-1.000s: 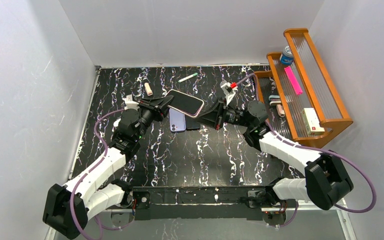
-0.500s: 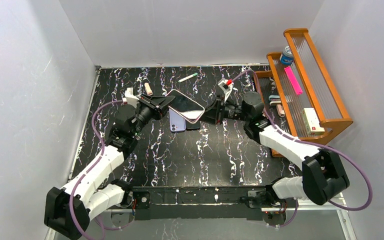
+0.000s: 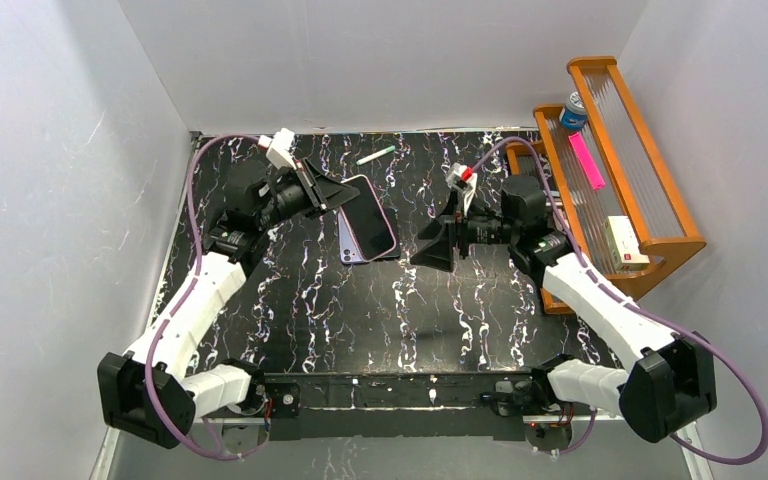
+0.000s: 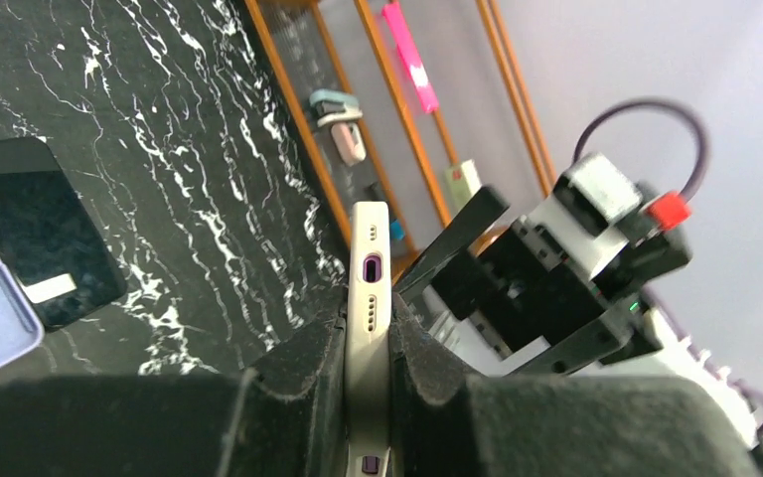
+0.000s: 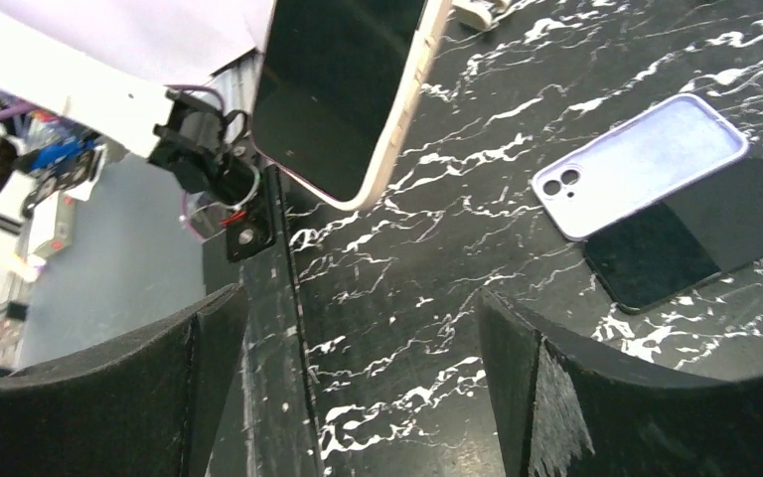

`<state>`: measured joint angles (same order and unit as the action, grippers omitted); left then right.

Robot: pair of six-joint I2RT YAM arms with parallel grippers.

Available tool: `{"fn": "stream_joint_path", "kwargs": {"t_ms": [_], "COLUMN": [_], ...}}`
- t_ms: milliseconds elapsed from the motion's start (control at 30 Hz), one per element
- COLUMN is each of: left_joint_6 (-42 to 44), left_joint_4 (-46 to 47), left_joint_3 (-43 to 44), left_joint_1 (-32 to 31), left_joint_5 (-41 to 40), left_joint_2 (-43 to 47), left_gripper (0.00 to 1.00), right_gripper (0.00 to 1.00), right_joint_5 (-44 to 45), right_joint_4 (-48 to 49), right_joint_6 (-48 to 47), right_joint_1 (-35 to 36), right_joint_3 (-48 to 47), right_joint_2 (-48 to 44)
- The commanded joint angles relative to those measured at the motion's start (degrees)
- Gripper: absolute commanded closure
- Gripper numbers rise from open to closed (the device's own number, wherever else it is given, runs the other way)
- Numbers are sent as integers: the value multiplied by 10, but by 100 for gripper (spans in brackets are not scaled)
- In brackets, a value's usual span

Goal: Take the phone out of the phone case
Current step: Remove the phone case from the phone.

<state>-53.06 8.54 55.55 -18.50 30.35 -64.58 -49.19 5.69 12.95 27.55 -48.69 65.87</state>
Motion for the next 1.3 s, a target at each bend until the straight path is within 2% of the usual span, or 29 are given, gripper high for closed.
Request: {"fn": "stream_joint_path", "kwargs": {"t_ms": [0,133,400,800,1167,1267], "left_joint_6": [125,157,162,123,102,88], "left_joint_4": [-57,-65,-43,16,39,50], "left_joint_3": [60,80,96,100,103,100], "left_joint_1": [1,1,1,0,0,1], "left_joint_5": [99,144,202,260,286,294], "left_joint_2": [-10,-20,-40,-55,-60,-60], "left_gripper": [100,100,100,100,100,100], "right_gripper": [8,11,19,28,47,56], "right_joint_5": [-96,-145,-159,-120,-131,-132], "right_joint_4": [-97,-106,-82,-75,-110,-120], "right_joint_6": [-78,-79,-100,-151,-178,-186], "right_joint_1": [1,4,38,95,100,100], "right_joint_3": [-80,-108,-136,-149,-158,-163], "right_joint_2": [29,69,105,129,139,140]}}
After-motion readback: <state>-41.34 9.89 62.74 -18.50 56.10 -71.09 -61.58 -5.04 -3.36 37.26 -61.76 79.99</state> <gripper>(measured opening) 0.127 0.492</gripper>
